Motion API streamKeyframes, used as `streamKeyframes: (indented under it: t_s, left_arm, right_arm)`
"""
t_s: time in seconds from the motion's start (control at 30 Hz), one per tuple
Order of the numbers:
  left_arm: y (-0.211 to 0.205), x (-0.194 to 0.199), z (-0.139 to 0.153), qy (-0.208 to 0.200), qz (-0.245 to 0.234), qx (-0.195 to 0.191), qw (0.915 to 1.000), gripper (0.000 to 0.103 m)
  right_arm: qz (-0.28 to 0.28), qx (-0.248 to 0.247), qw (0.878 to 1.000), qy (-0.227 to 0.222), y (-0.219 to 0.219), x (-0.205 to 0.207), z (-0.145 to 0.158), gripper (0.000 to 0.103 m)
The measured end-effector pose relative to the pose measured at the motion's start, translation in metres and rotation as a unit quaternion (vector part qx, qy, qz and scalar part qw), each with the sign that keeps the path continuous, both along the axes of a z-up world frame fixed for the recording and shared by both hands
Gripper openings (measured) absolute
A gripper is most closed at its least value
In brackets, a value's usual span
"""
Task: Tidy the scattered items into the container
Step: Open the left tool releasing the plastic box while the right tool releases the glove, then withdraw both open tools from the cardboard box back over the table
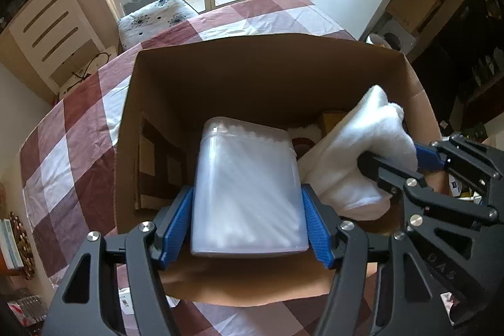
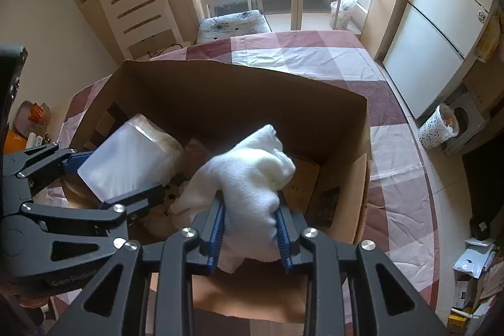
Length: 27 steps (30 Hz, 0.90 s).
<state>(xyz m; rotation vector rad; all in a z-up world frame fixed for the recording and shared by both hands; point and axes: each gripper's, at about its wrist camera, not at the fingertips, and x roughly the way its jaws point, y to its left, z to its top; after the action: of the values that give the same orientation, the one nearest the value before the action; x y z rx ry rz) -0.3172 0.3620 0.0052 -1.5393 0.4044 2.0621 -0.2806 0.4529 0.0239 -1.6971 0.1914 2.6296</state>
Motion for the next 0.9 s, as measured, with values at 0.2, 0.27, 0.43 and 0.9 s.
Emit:
streamKeyframes:
  t_s: [0.2,0.27,0.43,0.9]
  left_arm:
    - [0.001,0.000,0.000,0.001,-0.002,-0.002,1.0000,0.068]
    - [0.001,0.000,0.000,0.002,-0.003,-0.007,1.0000,0.068]
    - [-0.003,0.002,0.009,0.017,0.000,0.002,0.9999,0.083]
    - [-0.014,0.011,0.033,0.024,0.013,0.017,0.9995,0.090]
  right_arm:
    - [0.003,0.000,1.000,-0.003,0.001,-0.004,0.000,0.034]
    - [-0.001,-0.006,1.000,-0.002,0.003,-0.004,0.002,0.039]
    - [-0.022,-0.029,0.999,-0.005,0.012,-0.005,0.007,0.047]
    - [-0.061,-0.064,0.996,0.011,0.032,0.016,0.036,0.049]
